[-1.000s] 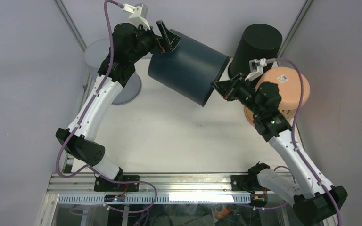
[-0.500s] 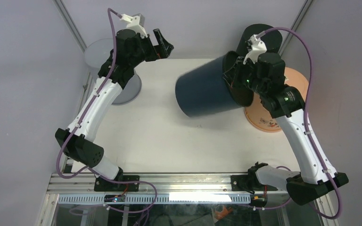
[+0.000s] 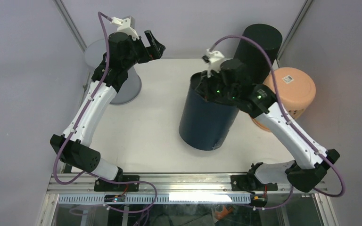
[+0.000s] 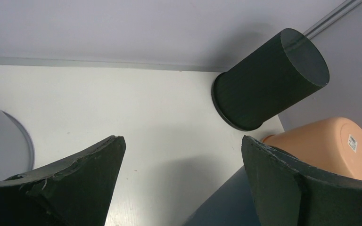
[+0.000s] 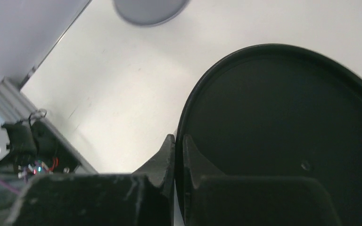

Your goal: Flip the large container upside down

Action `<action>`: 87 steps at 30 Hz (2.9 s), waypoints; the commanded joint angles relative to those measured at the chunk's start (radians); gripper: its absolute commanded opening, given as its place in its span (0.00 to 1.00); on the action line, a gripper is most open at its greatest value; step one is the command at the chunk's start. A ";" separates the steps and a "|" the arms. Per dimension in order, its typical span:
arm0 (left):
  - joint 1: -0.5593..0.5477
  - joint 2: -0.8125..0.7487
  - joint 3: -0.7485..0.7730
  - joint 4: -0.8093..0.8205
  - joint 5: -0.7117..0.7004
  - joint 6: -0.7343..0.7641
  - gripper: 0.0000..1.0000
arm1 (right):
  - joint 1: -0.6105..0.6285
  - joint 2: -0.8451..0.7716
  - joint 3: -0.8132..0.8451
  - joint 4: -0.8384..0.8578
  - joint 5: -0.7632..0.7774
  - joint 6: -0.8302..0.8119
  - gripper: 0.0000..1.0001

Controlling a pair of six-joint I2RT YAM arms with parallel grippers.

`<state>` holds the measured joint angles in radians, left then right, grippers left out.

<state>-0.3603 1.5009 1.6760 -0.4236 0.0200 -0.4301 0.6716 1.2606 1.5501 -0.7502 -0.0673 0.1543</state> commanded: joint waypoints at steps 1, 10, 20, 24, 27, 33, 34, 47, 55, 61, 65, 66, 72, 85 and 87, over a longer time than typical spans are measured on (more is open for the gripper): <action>-0.005 -0.061 -0.011 0.043 -0.006 -0.004 0.99 | 0.177 0.020 -0.002 0.205 0.113 -0.070 0.00; -0.004 -0.062 -0.029 0.042 0.000 -0.011 0.99 | 0.255 -0.036 -0.237 0.381 0.045 -0.109 0.13; 0.001 -0.060 -0.032 0.042 0.014 -0.009 0.99 | 0.181 -0.121 -0.172 0.219 0.053 -0.160 0.89; 0.005 -0.059 -0.035 0.042 0.012 -0.005 0.99 | 0.180 -0.201 -0.159 0.121 -0.174 -0.221 0.90; 0.008 -0.062 -0.035 0.041 0.015 -0.005 0.99 | 0.180 -0.244 -0.177 0.070 -0.345 -0.238 0.92; 0.009 -0.063 -0.043 0.043 0.027 -0.005 0.99 | 0.180 -0.307 -0.340 0.035 -0.604 -0.251 0.95; 0.008 -0.063 -0.047 0.043 0.026 -0.005 0.99 | 0.180 -0.296 -0.353 0.015 -0.598 -0.250 0.95; 0.008 -0.109 -0.091 0.044 0.016 -0.020 0.99 | -0.009 0.027 -0.380 0.224 -0.236 -0.161 0.97; 0.009 -0.133 -0.101 0.032 0.006 -0.018 0.99 | -0.151 0.277 -0.153 0.205 -0.146 0.085 0.98; 0.008 -0.148 -0.132 0.020 0.048 -0.023 0.99 | -0.151 0.247 -0.123 0.149 -0.041 0.124 0.99; 0.009 -0.183 -0.224 0.018 0.061 -0.030 0.99 | -0.151 0.105 -0.235 0.197 0.079 0.134 0.99; 0.009 -0.196 -0.249 0.015 0.063 -0.029 0.99 | -0.150 0.063 -0.255 0.197 0.109 0.132 0.99; -0.033 -0.246 -0.451 -0.045 0.051 -0.016 0.99 | -0.152 -0.012 -0.276 0.112 0.416 0.176 0.99; -0.062 -0.306 -0.624 -0.209 -0.093 -0.051 0.99 | -0.153 -0.032 -0.314 0.132 0.592 0.236 0.99; -0.063 -0.318 -0.615 -0.221 -0.135 -0.056 0.99 | -0.152 -0.036 -0.314 0.142 0.596 0.237 0.99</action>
<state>-0.4194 1.2549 1.0439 -0.6453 -0.0032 -0.4572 0.5186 1.2476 1.2293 -0.6708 0.4614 0.3569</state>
